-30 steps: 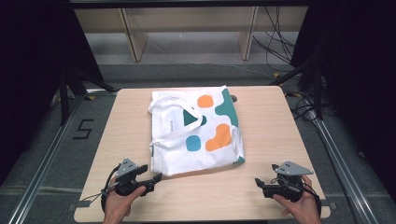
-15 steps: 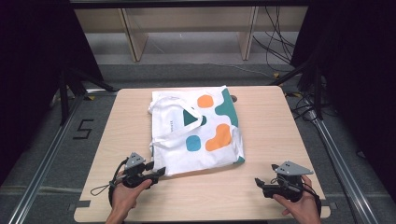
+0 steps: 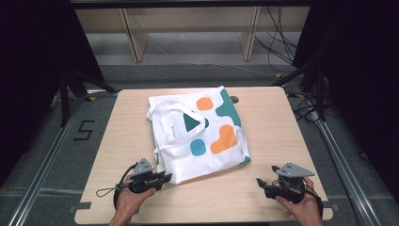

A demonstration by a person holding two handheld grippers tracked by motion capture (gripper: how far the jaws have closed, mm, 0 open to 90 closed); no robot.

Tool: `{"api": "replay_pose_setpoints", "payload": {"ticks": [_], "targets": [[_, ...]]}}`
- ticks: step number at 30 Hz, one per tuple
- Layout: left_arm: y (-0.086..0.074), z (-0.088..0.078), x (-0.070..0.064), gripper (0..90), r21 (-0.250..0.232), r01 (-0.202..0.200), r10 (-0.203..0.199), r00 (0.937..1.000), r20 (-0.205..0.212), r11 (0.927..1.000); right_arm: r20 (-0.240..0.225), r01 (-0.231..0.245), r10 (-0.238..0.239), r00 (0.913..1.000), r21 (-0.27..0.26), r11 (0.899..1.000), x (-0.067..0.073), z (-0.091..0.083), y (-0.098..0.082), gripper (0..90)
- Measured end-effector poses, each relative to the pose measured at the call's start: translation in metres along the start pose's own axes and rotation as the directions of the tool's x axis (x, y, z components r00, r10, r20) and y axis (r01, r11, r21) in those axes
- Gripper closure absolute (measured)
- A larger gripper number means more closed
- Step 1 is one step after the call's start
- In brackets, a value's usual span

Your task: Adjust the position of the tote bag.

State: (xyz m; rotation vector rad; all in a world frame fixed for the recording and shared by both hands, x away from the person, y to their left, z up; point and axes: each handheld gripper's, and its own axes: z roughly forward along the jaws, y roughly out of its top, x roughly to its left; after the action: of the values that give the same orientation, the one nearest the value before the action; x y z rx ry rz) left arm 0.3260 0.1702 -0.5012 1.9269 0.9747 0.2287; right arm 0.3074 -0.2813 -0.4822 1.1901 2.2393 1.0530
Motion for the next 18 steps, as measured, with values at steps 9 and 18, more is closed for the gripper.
{"api": "replay_pose_setpoints", "payload": {"ticks": [9,18], "targets": [[-0.002,0.012,-0.018,79.6,0.001,0.016,-0.016,0.9973,0.071,0.9999,0.012,-0.01,0.01,0.9999,-0.009,1.0,-0.006,0.001,0.0,25.5],[0.002,0.03,-0.054,79.2,0.001,-0.081,0.081,0.9945,0.067,0.9967,0.014,-0.018,0.018,0.9997,-0.014,1.0,-0.006,0.001,0.0,26.9]]}}
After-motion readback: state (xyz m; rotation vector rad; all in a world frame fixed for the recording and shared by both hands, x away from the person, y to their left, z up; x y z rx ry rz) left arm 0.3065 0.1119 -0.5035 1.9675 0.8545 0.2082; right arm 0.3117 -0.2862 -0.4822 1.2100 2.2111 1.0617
